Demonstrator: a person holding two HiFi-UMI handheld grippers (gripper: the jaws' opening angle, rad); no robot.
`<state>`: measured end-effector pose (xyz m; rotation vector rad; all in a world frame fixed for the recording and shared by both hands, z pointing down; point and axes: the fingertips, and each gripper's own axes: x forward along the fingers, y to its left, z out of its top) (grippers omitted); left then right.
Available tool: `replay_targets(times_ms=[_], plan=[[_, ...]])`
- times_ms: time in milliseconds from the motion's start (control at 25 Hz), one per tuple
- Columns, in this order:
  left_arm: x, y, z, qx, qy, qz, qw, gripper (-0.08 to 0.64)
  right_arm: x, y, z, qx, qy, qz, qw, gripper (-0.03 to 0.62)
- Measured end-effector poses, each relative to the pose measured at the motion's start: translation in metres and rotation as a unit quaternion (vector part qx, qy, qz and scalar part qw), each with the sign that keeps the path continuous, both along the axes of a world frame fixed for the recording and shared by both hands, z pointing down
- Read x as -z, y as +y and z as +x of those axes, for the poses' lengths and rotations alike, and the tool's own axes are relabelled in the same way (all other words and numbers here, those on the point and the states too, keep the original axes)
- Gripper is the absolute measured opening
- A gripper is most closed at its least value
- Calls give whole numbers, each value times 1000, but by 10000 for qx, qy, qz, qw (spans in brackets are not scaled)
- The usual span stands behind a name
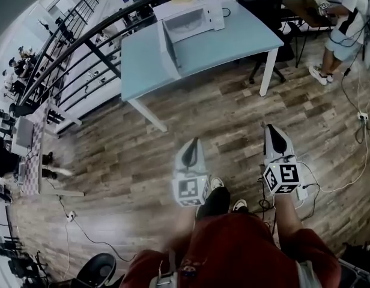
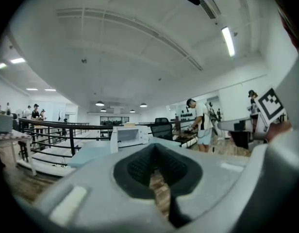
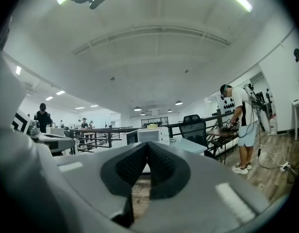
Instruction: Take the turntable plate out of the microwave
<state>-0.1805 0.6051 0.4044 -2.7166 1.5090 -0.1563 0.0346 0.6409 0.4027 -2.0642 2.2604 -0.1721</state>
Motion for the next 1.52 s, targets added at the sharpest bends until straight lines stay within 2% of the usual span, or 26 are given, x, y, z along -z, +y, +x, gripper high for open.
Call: replay_targets(times_ms=[440, 720, 1040, 1520], plan=[[-8, 39, -6, 282, -55, -81, 9996, -2, -22, 30, -2, 211, -104, -217, 9995, 0], [-21, 33, 2, 287, -66, -99, 9995, -2, -33, 25, 6, 197, -57, -232, 9995, 0], [-21, -19, 15, 202, 63, -91, 9997, -2, -29, -24, 16, 148, 5, -204, 9997, 0], [-24, -145, 22, 70, 174, -61, 9998, -2, -19, -142, 21, 29, 222, -151, 9996, 0]])
